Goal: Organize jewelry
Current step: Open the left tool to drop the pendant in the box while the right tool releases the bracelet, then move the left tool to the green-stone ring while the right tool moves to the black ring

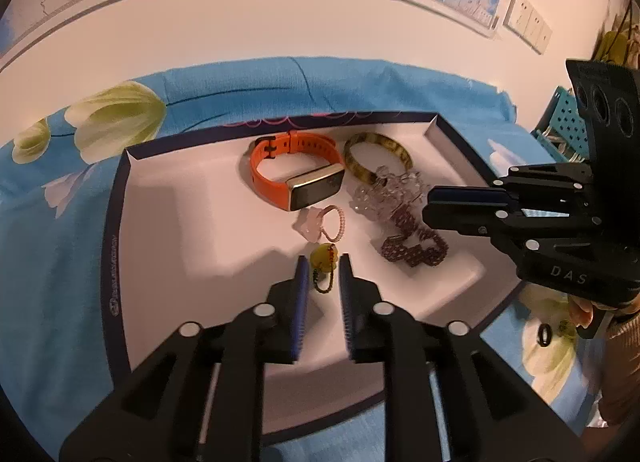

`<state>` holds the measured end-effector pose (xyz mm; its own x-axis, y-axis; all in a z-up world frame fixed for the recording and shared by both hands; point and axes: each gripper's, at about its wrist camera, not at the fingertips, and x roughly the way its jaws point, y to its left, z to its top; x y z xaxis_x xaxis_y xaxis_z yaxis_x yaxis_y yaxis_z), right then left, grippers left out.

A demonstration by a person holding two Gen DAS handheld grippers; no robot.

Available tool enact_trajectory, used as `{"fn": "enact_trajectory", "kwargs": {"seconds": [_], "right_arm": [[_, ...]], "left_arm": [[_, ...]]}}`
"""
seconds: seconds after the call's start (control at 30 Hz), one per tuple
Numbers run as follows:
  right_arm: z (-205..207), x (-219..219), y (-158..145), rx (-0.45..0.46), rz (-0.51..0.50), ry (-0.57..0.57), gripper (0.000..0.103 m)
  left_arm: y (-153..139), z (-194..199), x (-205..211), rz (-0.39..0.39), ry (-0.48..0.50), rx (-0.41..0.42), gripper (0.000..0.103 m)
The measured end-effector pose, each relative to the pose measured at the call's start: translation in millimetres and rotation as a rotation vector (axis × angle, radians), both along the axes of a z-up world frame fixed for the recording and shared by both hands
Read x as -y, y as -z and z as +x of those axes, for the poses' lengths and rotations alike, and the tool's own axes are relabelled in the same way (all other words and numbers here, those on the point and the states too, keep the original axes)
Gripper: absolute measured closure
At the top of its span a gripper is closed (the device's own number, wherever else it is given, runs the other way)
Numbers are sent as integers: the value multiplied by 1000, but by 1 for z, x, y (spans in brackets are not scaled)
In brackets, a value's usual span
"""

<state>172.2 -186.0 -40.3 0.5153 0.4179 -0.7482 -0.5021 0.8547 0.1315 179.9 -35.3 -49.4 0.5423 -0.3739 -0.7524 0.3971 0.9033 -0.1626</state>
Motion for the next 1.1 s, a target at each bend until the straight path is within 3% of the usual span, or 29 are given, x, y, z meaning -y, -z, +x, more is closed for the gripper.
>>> {"fn": "enact_trajectory", "kwargs": {"seconds": [0.03, 0.23, 0.5, 0.73, 0.87, 1.1], "right_arm": [[-3, 2, -2, 10, 10, 2, 82], [-28, 9, -17, 44, 69, -7, 69], [-77, 2, -27, 87, 111, -82, 57], [-110, -9, -14, 65, 88, -110, 51], [-125, 3, -10, 54, 105, -75, 49], [-142, 66, -5, 39, 126, 129, 48]], "left_arm": [[-2, -2, -2, -6, -6, 13, 75], [-30, -35, -24, -57, -19, 122, 61], [-55, -87, -65, -112, -55, 221, 55], [-42, -124, -78, -79, -52, 220, 54], [-31, -143, -73, -69, -20, 209, 54], [-18, -166, -63, -78, 40, 191, 54]]}}
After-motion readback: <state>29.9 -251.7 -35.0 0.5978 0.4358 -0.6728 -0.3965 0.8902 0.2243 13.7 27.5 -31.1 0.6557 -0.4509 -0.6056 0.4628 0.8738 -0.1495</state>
